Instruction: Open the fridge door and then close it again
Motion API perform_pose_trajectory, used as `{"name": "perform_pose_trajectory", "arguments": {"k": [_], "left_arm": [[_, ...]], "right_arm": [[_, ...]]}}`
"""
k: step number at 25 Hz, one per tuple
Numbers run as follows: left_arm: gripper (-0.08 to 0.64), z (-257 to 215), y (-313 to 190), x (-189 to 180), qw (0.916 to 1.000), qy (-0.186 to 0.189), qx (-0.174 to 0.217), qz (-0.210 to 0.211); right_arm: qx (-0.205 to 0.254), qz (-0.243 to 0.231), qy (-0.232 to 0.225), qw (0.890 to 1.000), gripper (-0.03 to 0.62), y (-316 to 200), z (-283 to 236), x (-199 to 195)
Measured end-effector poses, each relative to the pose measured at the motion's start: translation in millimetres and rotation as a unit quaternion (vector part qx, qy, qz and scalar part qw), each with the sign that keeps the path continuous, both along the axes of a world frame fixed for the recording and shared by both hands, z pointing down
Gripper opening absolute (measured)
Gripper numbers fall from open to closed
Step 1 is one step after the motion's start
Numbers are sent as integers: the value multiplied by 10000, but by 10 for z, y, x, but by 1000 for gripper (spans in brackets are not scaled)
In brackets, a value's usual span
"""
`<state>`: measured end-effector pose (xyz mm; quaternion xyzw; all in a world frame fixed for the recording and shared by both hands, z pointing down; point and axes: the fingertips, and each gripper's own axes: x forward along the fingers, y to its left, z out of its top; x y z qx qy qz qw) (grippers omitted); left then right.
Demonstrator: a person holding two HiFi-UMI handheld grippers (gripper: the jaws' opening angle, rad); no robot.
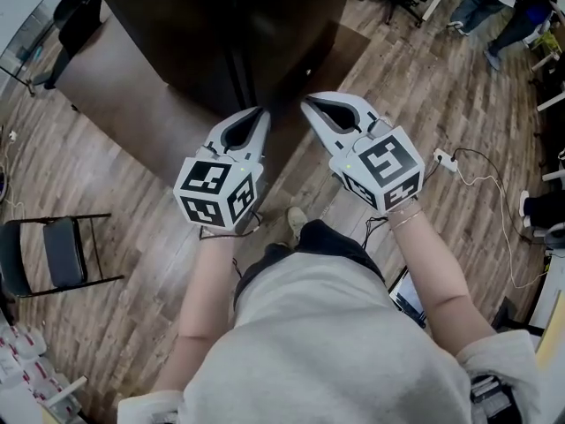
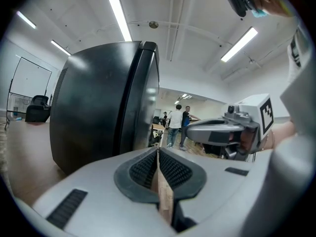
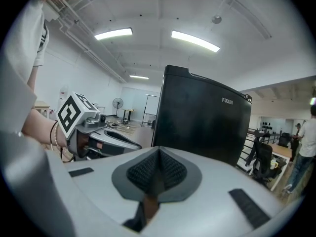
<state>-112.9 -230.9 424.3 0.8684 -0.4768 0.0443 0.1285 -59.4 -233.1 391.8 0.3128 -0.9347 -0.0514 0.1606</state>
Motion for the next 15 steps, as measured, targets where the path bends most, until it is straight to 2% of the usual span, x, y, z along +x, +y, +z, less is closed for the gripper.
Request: {"name": "perform_pose_trajectory", "arguments": {"k": [3, 8, 15], "left_arm": [[15, -52, -34, -14, 10000, 18, 58, -37], [12, -149, -85, -92, 9995, 252, 140, -155], [11, -146, 116, -184, 9985, 519, -16, -152]], "right_arm": [[-17, 59, -130, 9999, -2, -39, -13, -38], [5, 233, -395, 9989, -2, -81, -75, -40], [18, 553, -623, 9965, -2, 75, -120, -32]]}}
